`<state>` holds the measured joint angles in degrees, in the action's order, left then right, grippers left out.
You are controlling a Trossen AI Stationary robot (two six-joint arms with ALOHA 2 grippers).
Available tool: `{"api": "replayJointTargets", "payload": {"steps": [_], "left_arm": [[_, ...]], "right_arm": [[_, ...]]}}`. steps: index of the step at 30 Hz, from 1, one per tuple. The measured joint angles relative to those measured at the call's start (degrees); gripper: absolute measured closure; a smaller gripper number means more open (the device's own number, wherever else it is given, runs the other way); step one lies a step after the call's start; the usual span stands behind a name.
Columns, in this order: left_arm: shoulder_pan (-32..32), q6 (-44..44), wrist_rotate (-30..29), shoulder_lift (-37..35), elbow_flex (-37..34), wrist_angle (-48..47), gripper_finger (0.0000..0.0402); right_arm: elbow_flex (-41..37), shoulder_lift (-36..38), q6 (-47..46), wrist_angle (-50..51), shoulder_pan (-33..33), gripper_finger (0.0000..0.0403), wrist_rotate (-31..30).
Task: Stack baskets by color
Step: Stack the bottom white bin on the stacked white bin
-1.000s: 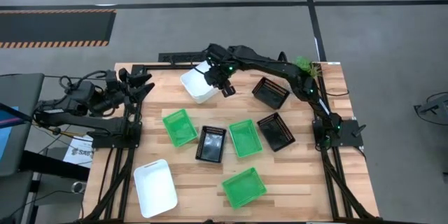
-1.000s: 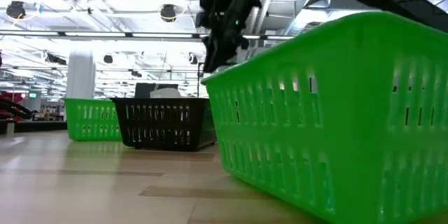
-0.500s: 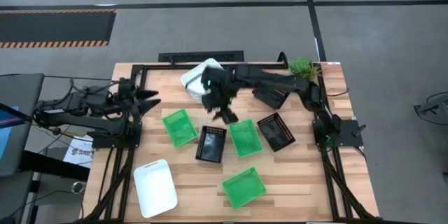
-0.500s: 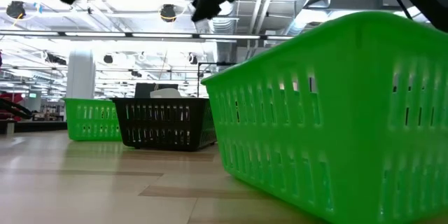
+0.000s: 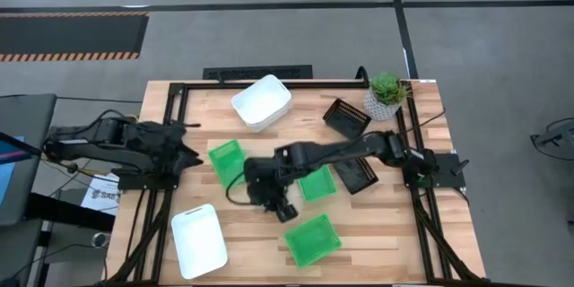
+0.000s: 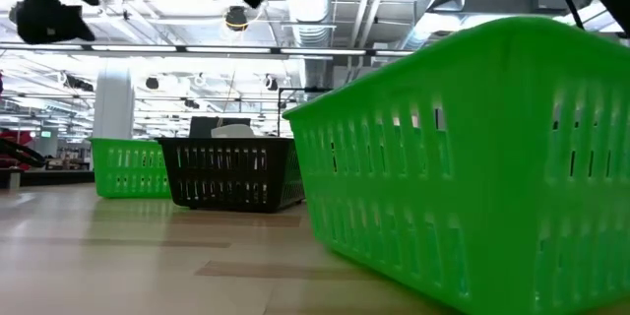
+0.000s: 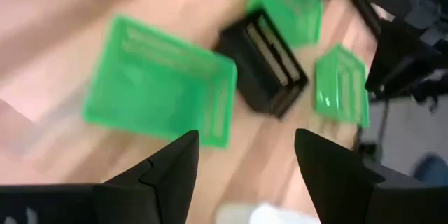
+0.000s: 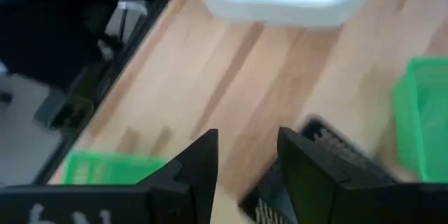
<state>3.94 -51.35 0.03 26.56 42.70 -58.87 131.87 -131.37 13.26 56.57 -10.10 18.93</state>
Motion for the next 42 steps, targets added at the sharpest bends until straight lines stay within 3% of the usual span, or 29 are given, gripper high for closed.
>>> {"api": "replayJointTargets", "payload": {"steps": [3,7,17,26,42], "left_arm": [[1.2,-0.7,3.7,2.8,-0.5,-0.2,0.0178],[5.6,-4.0,4.5,7.5,-0.5,-0.6,0.0178],[20.9,-13.8,-0.6,20.5,-0.5,1.0,0.0178],[33.2,-25.4,-5.3,26.6,-0.5,4.3,0.0178],[42.5,-29.9,-5.0,38.5,-0.5,4.0,0.0178]], "right_arm": [[-0.1,-0.4,-3.1,-1.4,-1.2,0.0234,-1.0],[0.1,-0.1,-6.6,-2.8,-2.2,0.0234,-1.2],[0.0,-0.2,-8.4,-2.6,-4.6,0.0238,-1.3],[0.0,-0.2,-8.5,-2.4,-5.0,0.0241,-1.2],[0.0,-0.2,-6.8,-3.6,-4.4,0.0241,-1.2]]}}
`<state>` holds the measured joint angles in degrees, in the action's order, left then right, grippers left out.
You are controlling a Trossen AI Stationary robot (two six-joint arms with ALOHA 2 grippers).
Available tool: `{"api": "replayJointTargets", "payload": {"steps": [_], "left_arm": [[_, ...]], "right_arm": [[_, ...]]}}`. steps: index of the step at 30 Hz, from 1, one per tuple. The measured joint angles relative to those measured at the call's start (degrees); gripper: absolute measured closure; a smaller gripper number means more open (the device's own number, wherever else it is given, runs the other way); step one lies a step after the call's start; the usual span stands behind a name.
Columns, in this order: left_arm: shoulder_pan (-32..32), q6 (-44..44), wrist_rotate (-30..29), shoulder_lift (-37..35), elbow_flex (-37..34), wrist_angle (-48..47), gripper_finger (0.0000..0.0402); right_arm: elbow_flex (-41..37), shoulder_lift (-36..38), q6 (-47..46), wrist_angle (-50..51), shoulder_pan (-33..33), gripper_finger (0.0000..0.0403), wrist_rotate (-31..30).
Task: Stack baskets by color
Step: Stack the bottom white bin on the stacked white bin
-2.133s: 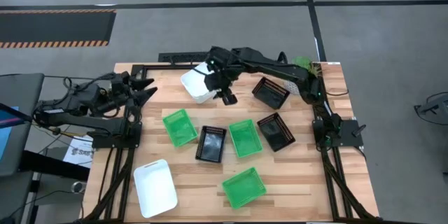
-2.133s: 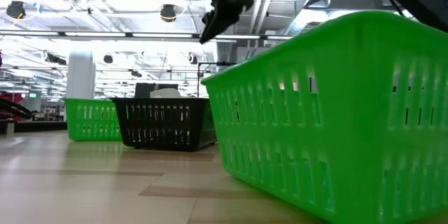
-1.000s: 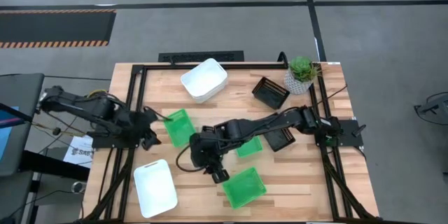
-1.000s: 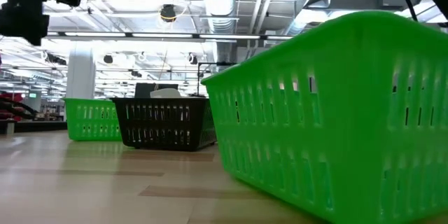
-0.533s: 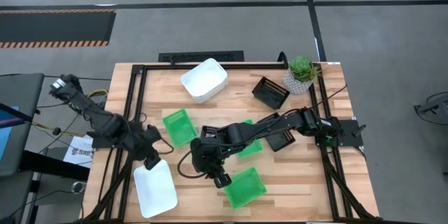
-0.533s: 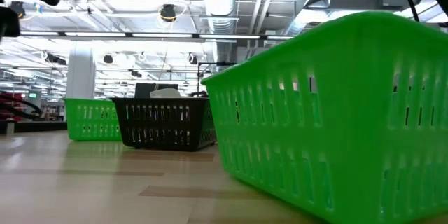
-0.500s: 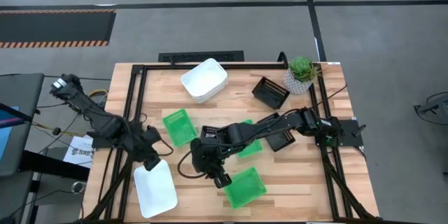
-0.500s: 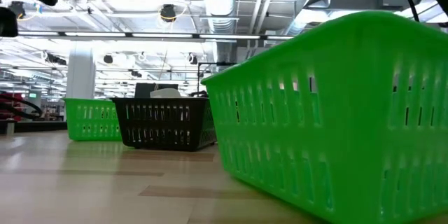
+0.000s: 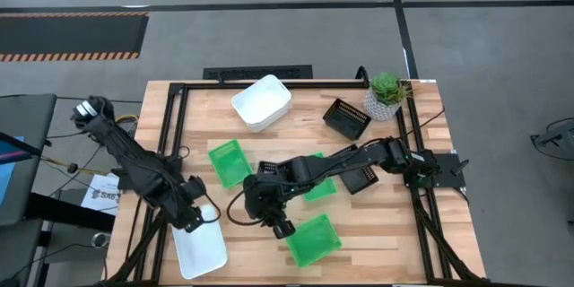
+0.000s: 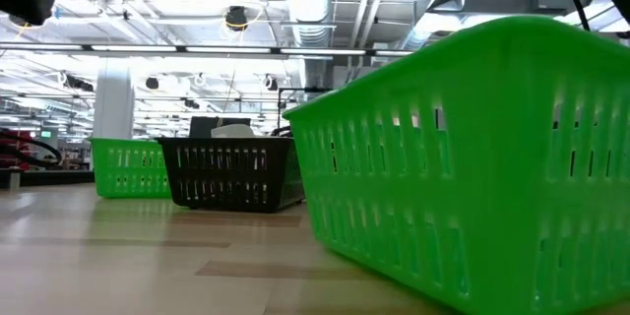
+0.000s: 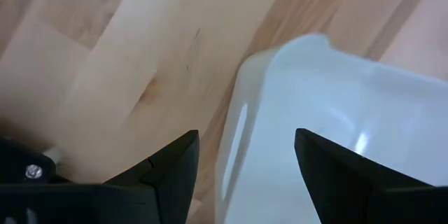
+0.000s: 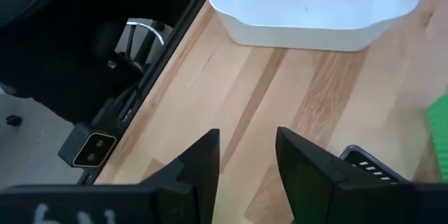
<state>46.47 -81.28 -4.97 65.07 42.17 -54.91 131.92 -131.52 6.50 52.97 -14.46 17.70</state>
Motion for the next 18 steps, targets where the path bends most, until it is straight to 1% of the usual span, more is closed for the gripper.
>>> {"api": "replayJointTargets", "payload": {"steps": [5,11,18], "left_arm": [[0.9,0.2,-0.5,3.0,0.0,0.4,0.0178],[-0.1,3.3,-6.7,6.5,0.0,0.7,0.0178],[-3.8,13.6,-9.3,13.1,0.0,4.0,0.0178]], "right_arm": [[0.0,0.0,0.0,-0.5,0.0,0.0241,0.0],[0.0,0.0,0.0,-1.4,0.0,0.0243,0.0],[0.0,0.0,-0.1,-1.3,-0.1,0.0245,0.0]]}}
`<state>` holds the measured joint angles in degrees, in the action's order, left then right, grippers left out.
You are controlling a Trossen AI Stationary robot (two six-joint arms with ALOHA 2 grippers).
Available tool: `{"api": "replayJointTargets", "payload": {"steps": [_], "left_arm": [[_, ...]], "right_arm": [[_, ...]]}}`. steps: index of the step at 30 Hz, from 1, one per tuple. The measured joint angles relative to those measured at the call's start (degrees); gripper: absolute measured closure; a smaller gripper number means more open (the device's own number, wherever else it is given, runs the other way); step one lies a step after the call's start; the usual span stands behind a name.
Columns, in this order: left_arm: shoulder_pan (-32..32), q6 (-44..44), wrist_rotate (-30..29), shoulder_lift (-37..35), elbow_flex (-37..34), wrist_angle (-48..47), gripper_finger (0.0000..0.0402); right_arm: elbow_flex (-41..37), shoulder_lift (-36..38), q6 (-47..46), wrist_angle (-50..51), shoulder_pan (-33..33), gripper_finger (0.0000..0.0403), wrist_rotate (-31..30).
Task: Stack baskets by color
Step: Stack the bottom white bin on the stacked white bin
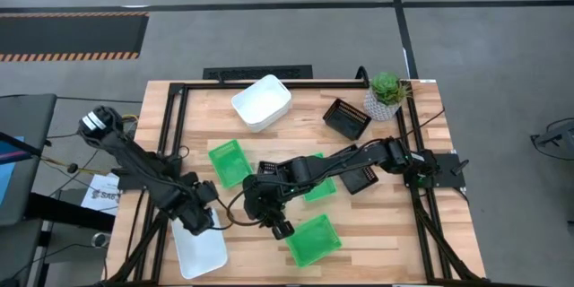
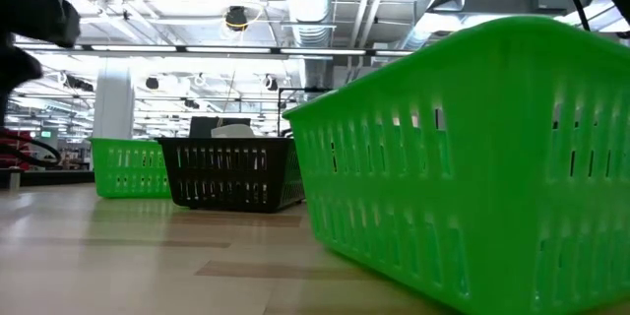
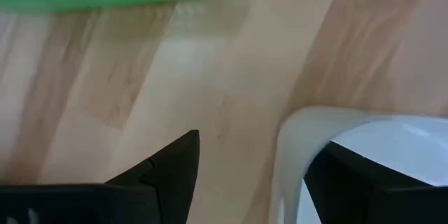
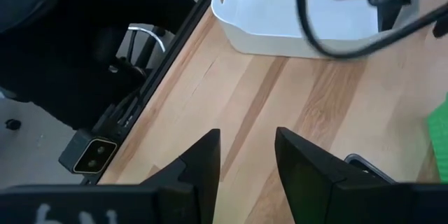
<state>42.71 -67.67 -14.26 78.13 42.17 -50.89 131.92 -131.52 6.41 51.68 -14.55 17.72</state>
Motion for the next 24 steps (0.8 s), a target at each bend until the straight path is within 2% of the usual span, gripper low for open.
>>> {"api": "replayJointTargets", "payload": {"steps": [6,13,18,24], "left_arm": [[-4.0,6.1,-3.8,4.1,0.0,2.4,0.0178],[-9.1,14.4,-7.4,4.3,0.0,9.7,0.0178],[-12.5,21.6,-7.0,4.2,1.2,15.0,0.0178],[-15.5,30.0,-7.4,4.2,6.5,14.8,0.0178]], "right_arm": [[0.0,0.0,-1.0,0.1,0.0,0.0245,0.0],[0.0,0.0,-4.9,2.2,-0.1,0.0246,0.0],[0.0,0.0,-6.4,3.9,-0.9,0.0247,0.0],[0.0,0.0,-8.4,5.9,-2.3,0.0250,0.0]]}}
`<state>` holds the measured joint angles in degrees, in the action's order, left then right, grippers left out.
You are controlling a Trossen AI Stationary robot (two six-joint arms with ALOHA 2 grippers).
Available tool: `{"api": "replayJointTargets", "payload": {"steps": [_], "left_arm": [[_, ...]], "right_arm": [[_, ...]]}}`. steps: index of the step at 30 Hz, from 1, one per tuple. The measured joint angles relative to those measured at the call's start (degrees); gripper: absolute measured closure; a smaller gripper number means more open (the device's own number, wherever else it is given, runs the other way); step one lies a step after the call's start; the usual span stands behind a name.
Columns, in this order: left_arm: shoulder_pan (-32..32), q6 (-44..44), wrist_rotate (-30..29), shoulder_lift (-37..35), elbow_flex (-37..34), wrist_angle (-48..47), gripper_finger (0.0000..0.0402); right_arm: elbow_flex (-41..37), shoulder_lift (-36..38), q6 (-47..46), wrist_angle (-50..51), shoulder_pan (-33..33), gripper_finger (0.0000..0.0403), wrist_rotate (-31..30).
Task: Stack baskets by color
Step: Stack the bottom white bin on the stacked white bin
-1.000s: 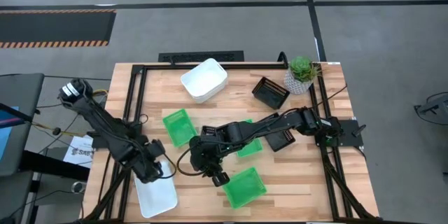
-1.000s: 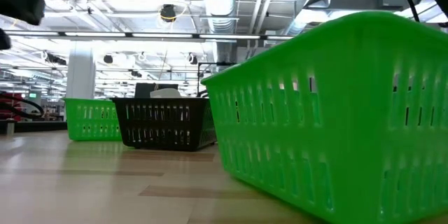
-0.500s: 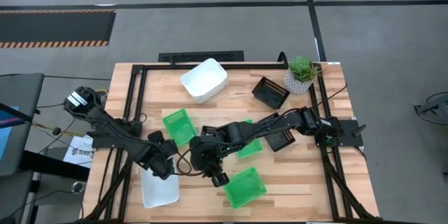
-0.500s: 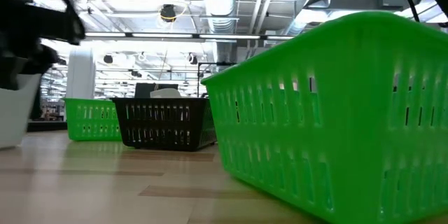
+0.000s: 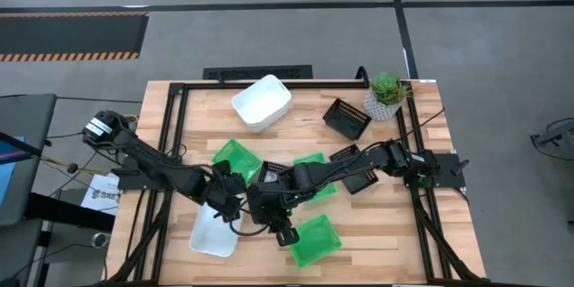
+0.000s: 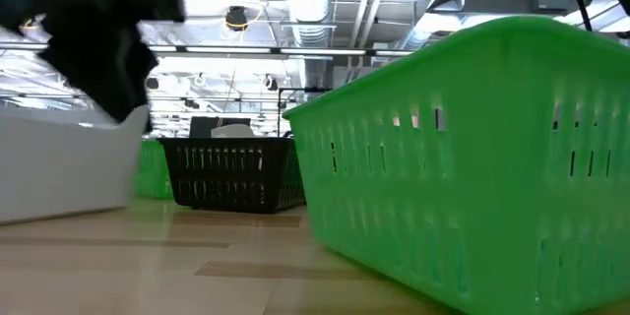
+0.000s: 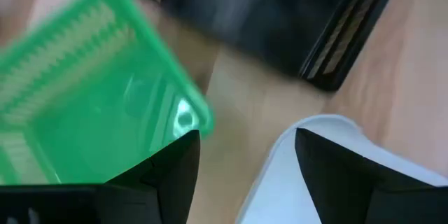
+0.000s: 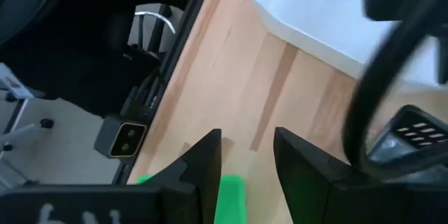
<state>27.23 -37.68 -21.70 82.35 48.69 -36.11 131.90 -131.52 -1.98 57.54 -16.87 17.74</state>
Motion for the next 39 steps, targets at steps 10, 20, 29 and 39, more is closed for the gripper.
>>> {"api": "replayJointTargets", "payload": {"steps": [10,20,29,39], "left_arm": [[-0.6,7.9,0.4,0.0,11.5,-8.3,0.0178],[0.2,5.8,2.9,-0.1,26.9,-30.8,0.0178],[5.3,-3.6,-7.7,-4.7,41.5,-48.7,0.0178],[11.6,-14.1,-23.9,-17.3,42.9,-47.9,0.0178]], "right_arm": [[0.0,0.0,-2.8,0.8,-2.4,0.0251,0.0],[0.0,0.0,-3.2,0.5,-3.7,0.0250,0.1],[0.0,0.0,2.1,-3.0,-3.7,0.0252,0.1],[0.0,0.0,16.0,-18.8,0.7,0.0254,-0.1]]}}
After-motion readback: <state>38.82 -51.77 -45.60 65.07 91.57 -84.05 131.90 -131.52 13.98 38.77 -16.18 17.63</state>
